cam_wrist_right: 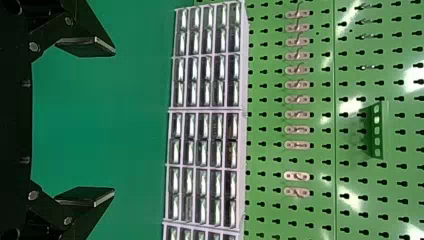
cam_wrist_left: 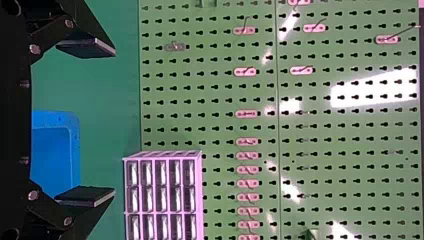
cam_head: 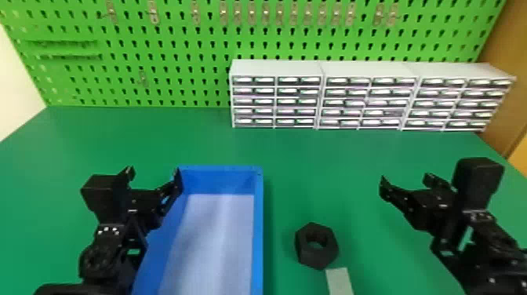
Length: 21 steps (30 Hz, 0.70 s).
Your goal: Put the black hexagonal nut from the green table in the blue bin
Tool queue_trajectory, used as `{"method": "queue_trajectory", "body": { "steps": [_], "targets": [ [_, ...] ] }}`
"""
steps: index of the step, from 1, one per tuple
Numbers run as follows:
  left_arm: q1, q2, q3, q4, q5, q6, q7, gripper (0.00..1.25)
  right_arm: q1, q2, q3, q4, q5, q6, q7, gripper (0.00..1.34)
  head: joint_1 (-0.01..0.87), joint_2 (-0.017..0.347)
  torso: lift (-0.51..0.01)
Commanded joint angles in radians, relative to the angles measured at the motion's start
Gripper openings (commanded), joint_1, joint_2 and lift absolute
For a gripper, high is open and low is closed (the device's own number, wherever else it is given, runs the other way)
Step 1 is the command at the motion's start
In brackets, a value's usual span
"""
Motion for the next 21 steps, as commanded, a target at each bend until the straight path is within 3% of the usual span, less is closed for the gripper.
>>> {"method": "queue_trajectory", "body": {
  "steps": [1, 21],
  "targets": [
    [0.001, 0.0, 0.003, 0.0, 0.0, 0.0, 0.0, 0.97, 0.0, -0.002, 0.004, 0.0, -0.002, 0.005, 0.0, 1.05, 0.657, 0.057, -0.095],
    [-0.002, 0.0, 0.001, 0.002, -0.004, 0.0, 0.0, 0.97, -0.014, -0.019, 0.012, -0.034, -0.01, 0.065, 0.001, 1.05, 0.657, 0.057, -0.095]
  ]
}}
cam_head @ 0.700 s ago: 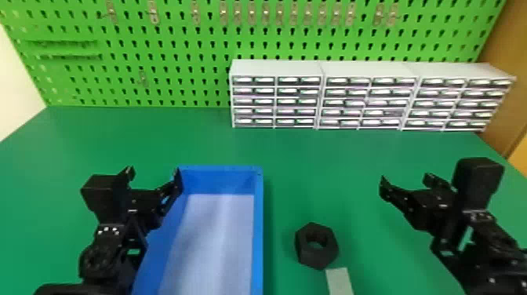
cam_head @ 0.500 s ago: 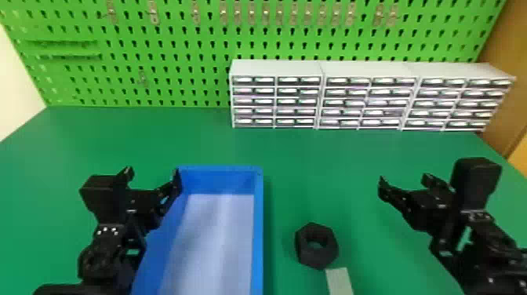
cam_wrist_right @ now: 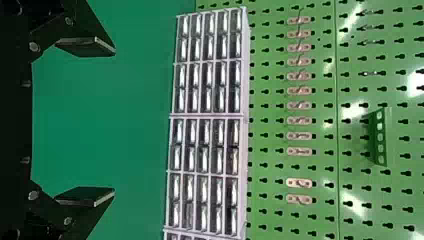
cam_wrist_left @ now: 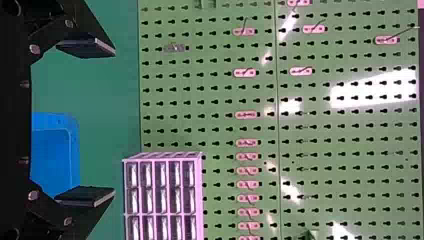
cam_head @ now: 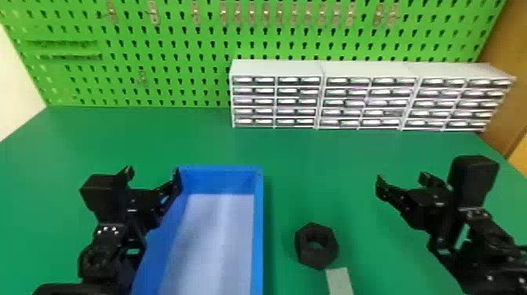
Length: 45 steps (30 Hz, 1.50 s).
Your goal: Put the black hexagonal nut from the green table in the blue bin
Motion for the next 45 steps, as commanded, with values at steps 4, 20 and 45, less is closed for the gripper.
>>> {"method": "queue_trajectory", "body": {
  "steps": [4, 20, 45],
  "targets": [
    [-0.002, 0.0, 0.0, 0.001, -0.007, 0.0, 0.0, 0.97, -0.018, -0.024, 0.01, -0.04, -0.004, 0.073, 0.0, 1.05, 0.657, 0.057, -0.095],
    [-0.003, 0.0, -0.002, 0.002, -0.012, 0.0, 0.0, 0.97, -0.081, -0.103, 0.061, -0.086, -0.116, 0.335, 0.008, 1.05, 0.657, 0.057, -0.095],
    [-0.006, 0.0, 0.0, 0.005, -0.016, 0.0, 0.0, 0.97, -0.208, -0.151, 0.142, -0.106, -0.181, 0.743, 0.084, 1.04, 0.657, 0.057, -0.095]
  ]
}}
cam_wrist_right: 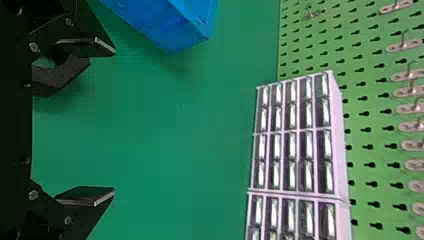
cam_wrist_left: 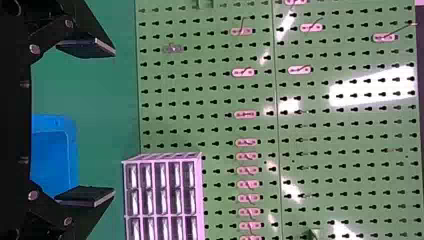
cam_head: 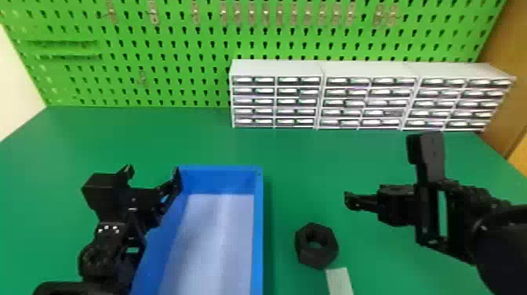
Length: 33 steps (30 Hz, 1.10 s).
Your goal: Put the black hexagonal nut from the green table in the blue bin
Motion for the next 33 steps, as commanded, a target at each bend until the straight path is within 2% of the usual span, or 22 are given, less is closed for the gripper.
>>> {"method": "queue_trajectory", "body": {
  "steps": [1, 10, 21, 33],
  "targets": [
    [0.0, 0.0, -0.001, 0.001, 0.0, 0.0, 0.0, 0.97, -0.017, -0.002, 0.016, 0.002, -0.008, 0.056, 0.001, 1.04, 0.657, 0.057, -0.095],
    [-0.005, 0.0, -0.004, 0.004, 0.0, 0.0, 0.0, 0.97, -0.046, -0.014, 0.066, 0.035, -0.019, 0.127, 0.006, 1.04, 0.657, 0.057, -0.095],
    [-0.008, 0.0, -0.004, 0.004, 0.0, 0.0, 0.0, 0.97, -0.064, -0.025, 0.103, 0.091, -0.022, 0.133, 0.006, 1.04, 0.657, 0.057, -0.095],
    [-0.009, 0.0, -0.002, 0.006, 0.0, -0.014, 0.0, 0.97, -0.135, -0.031, 0.177, 0.203, -0.018, 0.116, 0.019, 1.04, 0.657, 0.057, -0.095]
  ]
}}
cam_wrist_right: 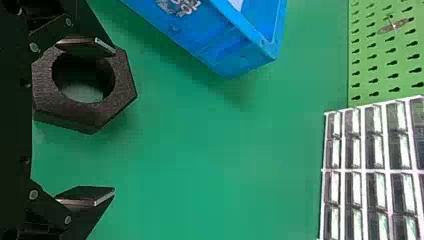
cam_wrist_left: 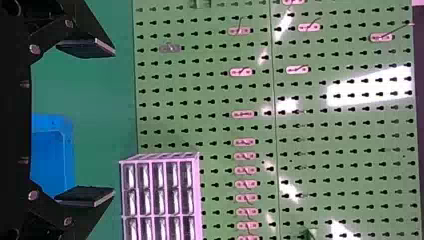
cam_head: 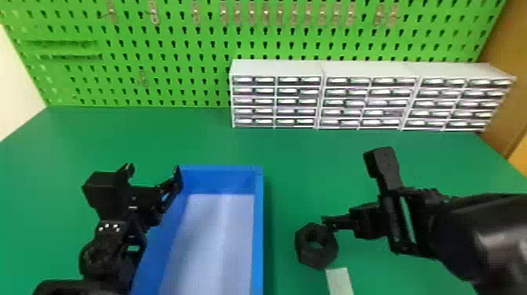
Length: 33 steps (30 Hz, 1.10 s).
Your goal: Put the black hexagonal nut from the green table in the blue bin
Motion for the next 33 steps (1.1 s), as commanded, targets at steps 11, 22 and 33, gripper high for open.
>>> {"method": "queue_trajectory", "body": {
  "steps": [11, 22, 33],
  "targets": [
    [-0.006, 0.0, -0.003, 0.001, 0.005, -0.019, 0.001, 0.97, -0.057, -0.005, 0.071, 0.106, 0.053, -0.021, 0.029, 1.04, 0.657, 0.057, -0.095],
    [-0.007, 0.0, -0.004, 0.001, 0.005, -0.019, 0.003, 0.97, -0.084, 0.006, 0.089, 0.168, 0.183, -0.03, 0.115, 1.04, 0.657, 0.057, -0.095],
    [-0.007, 0.0, -0.004, 0.001, 0.005, -0.019, 0.003, 0.97, -0.09, 0.024, 0.106, 0.218, 0.303, -0.027, 0.238, 1.04, 0.657, 0.057, -0.095]
  ]
}}
